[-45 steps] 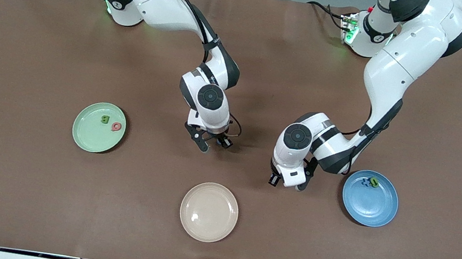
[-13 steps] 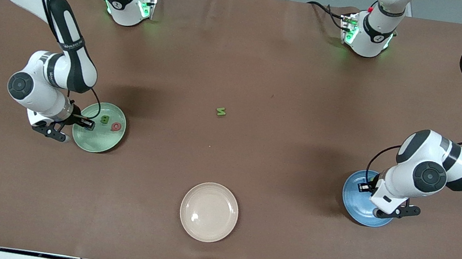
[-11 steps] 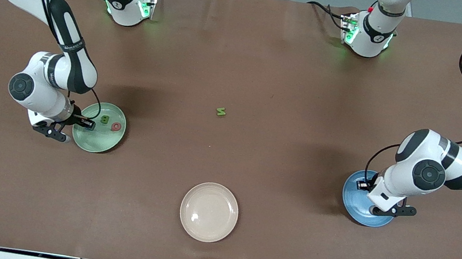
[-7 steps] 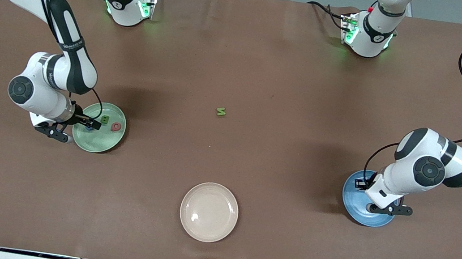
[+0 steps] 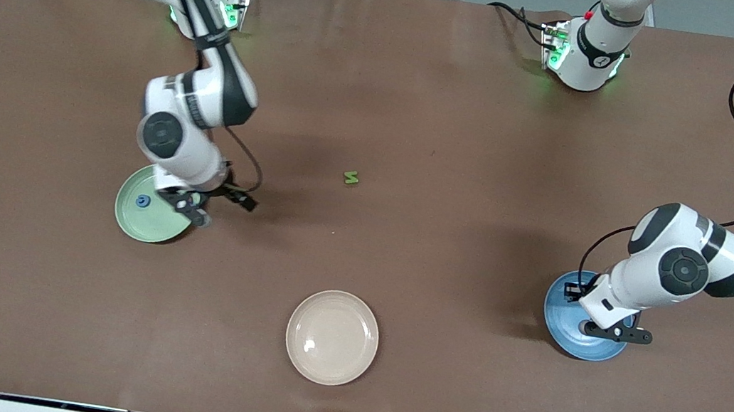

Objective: Sort upper and lower case letters into plates
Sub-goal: 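Grasp the green N with the right gripper while the left gripper rises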

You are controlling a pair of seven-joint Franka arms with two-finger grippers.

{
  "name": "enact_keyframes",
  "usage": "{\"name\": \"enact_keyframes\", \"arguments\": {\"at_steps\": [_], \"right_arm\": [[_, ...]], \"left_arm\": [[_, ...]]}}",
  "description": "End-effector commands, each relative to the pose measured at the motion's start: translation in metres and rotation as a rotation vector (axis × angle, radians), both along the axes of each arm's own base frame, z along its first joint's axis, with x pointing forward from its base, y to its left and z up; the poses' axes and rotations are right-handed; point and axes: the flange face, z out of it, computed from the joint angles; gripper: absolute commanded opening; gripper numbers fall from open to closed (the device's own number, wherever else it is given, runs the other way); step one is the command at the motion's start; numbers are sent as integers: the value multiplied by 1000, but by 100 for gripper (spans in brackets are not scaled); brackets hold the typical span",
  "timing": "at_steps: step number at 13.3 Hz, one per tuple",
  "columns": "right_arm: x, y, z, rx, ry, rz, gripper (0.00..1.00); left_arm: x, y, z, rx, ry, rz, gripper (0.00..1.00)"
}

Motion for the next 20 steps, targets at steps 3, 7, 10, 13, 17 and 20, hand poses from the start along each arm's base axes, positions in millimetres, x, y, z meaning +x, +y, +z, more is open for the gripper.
{"name": "enact_keyframes", "arguments": {"at_steps": [3, 7, 10, 13, 17, 20], "right_arm": [[-36, 102, -28, 1, -45, -130, 100], [-56, 153, -54, 0, -67, -315, 100], [-64, 179, -63, -13, -56, -473, 100], [-81, 195, -70, -27, -50, -513, 100], [-92, 203, -76, -40, -45, -535, 84], [-97, 206, -77, -53, -38, -542, 75]], "left_arm": [[-5, 14, -11, -42, -47, -156, 2], [-8, 11, -22, -66, -45, -185, 6], [-9, 11, -23, -65, -40, -184, 27], [-8, 14, -15, -58, -45, -163, 90], [0, 2, 28, -36, 3, -149, 100], [4, -8, 80, -48, 31, -119, 100]]}}
